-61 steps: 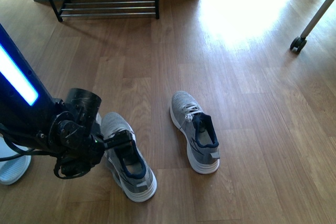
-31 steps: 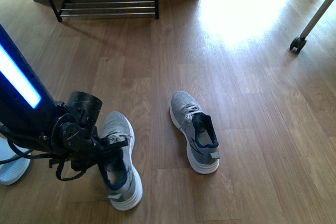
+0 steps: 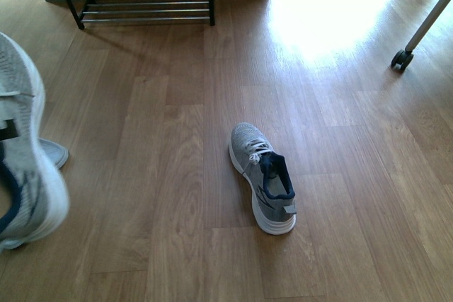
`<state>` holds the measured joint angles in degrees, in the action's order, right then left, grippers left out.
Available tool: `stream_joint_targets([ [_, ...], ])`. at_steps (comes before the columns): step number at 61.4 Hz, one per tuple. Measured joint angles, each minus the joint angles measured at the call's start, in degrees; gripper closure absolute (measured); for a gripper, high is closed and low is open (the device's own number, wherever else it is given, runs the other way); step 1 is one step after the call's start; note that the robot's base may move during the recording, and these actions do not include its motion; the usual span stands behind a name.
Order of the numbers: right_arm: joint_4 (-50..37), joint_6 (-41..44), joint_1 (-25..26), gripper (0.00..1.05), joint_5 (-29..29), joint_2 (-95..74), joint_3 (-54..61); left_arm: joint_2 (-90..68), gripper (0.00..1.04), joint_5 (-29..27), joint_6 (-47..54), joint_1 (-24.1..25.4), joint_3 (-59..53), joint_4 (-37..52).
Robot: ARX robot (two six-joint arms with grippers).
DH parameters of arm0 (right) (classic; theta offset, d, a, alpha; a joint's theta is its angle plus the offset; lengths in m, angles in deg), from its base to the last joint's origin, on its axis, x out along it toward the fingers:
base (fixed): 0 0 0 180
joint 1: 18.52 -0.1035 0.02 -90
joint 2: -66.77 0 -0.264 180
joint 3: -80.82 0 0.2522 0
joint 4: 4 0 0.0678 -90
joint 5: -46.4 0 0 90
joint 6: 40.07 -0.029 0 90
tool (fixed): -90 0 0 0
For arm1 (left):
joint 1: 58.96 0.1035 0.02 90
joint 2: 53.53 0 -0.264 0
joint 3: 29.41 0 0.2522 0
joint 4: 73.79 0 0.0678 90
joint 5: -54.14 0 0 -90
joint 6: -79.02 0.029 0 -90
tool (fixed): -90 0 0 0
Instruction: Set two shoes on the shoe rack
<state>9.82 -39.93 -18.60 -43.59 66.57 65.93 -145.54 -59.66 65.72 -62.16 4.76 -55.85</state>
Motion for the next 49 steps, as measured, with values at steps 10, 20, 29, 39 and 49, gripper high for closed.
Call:
stream_joint_targets([
  [10,0.00,0.00,0.00,0.09,0.00,0.00,0.00,25.20,1.03,-7.56,3.67,-2.25,-7.52,-13.57],
  [20,0.00,0.00,0.00,0.09,-0.02,0.00,0.00,40.33,1.03,-8.17,5.38,-3.58,-8.76,-17.42],
  [29,0.00,0.00,0.00,0.09,0.13,0.04,0.00,40.61,1.03,-7.91,5.35,-3.80,-8.79,-17.46],
  [39,0.00,0.00,0.00,0.09,0.00,0.04,0.00,40.61,1.03,-8.39,5.38,-3.74,-8.79,-17.49],
  [49,0.00,0.00,0.00,0.09,0.09,0.04,0.00,40.59,1.03,-8.15,5.86,-3.78,-8.79,-17.49],
])
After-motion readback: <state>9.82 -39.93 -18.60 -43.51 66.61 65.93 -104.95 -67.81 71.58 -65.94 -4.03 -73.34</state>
